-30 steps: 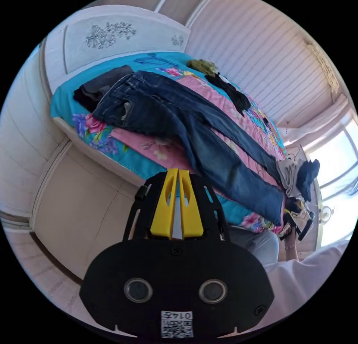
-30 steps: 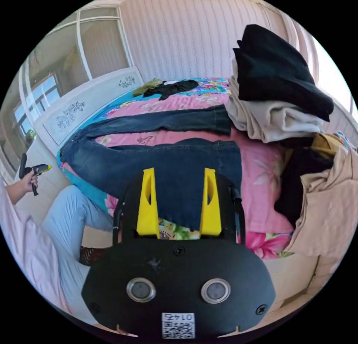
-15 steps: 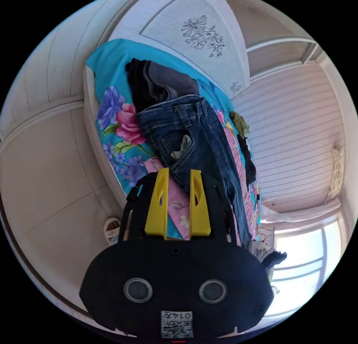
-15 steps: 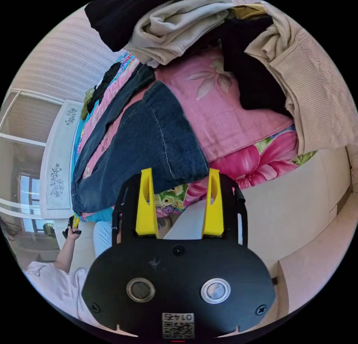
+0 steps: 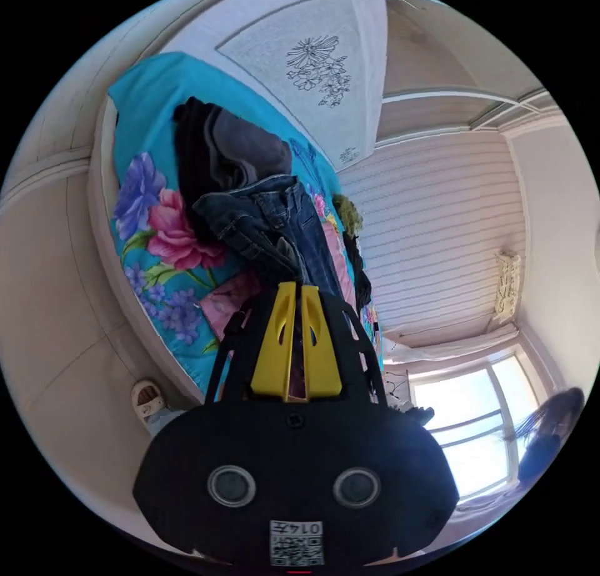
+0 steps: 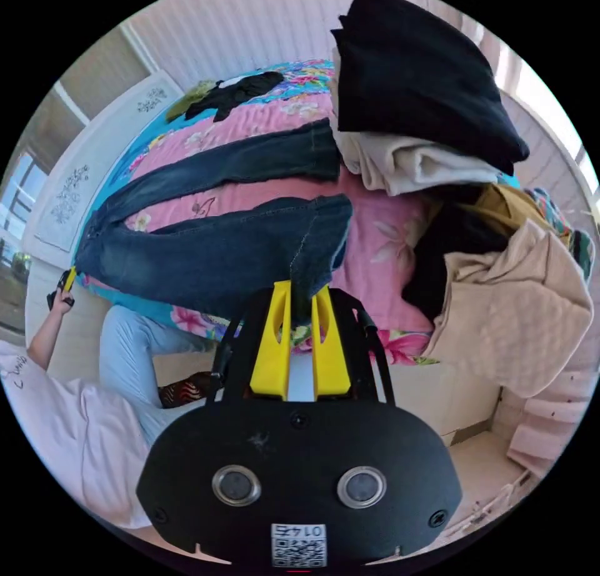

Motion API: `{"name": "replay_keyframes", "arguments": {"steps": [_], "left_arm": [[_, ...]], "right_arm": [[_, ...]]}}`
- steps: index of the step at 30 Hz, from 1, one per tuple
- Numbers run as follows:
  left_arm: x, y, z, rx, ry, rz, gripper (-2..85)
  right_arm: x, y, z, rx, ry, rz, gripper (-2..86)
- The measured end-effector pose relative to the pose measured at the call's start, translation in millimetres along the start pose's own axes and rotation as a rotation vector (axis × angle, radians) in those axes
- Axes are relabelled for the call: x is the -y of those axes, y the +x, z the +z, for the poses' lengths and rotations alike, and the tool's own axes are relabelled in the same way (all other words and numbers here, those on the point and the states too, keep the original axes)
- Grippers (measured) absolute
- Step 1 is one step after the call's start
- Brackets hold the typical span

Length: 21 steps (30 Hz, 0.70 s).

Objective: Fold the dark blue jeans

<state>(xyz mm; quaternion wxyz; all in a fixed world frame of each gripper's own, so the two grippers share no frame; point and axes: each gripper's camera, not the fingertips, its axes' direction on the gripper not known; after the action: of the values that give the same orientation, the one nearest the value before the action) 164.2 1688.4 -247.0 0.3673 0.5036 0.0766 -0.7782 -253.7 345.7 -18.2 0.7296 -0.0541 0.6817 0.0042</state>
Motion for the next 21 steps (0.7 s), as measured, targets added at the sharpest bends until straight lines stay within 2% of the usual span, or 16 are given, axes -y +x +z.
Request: {"name": "replay_keyframes", "arguments": {"steps": [3, 7, 12, 16, 18, 21], "left_arm": [[30, 31, -10, 0.013, 0.002, 0.105, -1.0], [79, 78, 4, 0.002, -0.004, 0.191, -0.8], [139, 153, 61, 0.045, -0.022, 0.337, 0.8], [157, 177, 117, 0.226, -0.012, 0.306, 5.5], [149, 174, 117, 0.22, 0.036, 0.303, 5.9], [125, 152, 108, 0.154, 0.014, 0.283, 6.6]], "right_arm": [[45, -26, -26, -0.116, 0.016, -0.148, 4.9], [113, -43, -42, -0.21, 0.005, -0.236, 3.1], [246, -64, -14, -0.418, -0.153, -0.352, 3.0], [326, -52, 34, -0.445, -0.274, -0.279, 8.1], [339, -40, 65, -0.414, -0.335, -0.213, 15.0], [313, -28, 62, -0.258, -0.167, -0.15, 21.0]]}}
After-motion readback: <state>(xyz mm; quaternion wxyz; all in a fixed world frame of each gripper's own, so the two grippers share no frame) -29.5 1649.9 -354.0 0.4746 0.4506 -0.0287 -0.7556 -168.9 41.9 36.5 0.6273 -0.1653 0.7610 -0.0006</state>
